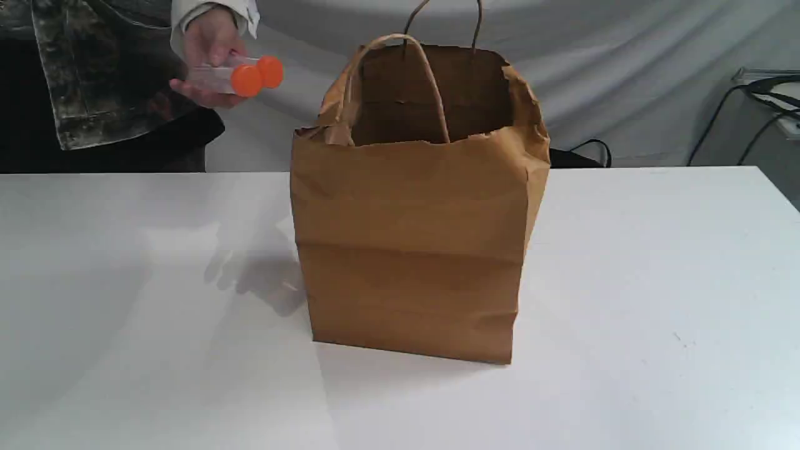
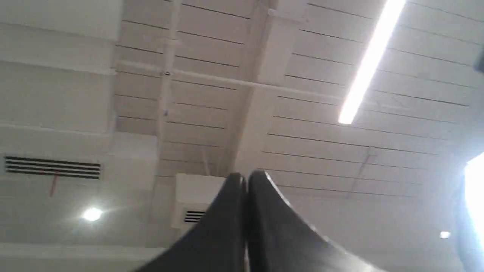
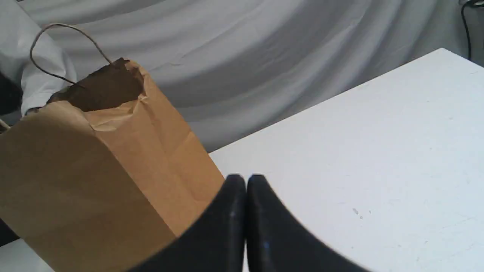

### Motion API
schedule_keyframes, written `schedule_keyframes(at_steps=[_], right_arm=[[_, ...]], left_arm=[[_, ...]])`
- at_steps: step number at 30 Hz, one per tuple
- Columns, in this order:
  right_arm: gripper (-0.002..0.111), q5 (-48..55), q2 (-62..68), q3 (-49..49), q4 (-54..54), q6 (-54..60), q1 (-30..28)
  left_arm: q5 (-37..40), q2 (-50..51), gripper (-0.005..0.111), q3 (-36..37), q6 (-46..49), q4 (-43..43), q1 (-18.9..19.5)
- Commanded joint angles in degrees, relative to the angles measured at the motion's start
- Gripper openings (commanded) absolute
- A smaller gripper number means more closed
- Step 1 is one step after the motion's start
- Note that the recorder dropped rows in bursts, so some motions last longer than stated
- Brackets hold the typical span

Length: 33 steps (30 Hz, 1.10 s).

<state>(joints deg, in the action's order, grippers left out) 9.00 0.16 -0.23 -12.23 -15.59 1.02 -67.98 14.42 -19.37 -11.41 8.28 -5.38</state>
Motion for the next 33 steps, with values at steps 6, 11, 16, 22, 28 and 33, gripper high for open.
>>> schedule_keyframes(at_steps=[6,11,16,22,28,33], right_arm=[[0.0,-1.2,-0.2,0.2,-0.1,0.3,-0.4],[0.0,-1.2,-0.2,0.2,-0.1,0.3,-0.4],[0.0,-1.2,-0.2,0.2,-0.1,0.3,-0.4],[0.0,-1.2,-0.2,0.2,-0.1,0.3,-0.4],[0.0,-1.0,-0.2,0.2,-0.5,0.4,-0.4],[0.0,-0.9,-0.2,0.2,-0.7,0.4,-0.4]], left_arm=[[-2.0,29.3,0.0,-15.3,7.0,0.2,0.2],[7.7,41.1,0.0,-28.6,7.0,5.1,0.2],[30.9,50.1,0.0,-42.2,8.0,8.6,-1.1],[37.2,56.1,0.0,-47.6,24.0,13.7,-1.6],[36.6,56.2,0.0,-48.0,25.6,4.6,-1.6],[65.9,58.5,0.0,-56.8,23.0,-4.9,-1.6]])
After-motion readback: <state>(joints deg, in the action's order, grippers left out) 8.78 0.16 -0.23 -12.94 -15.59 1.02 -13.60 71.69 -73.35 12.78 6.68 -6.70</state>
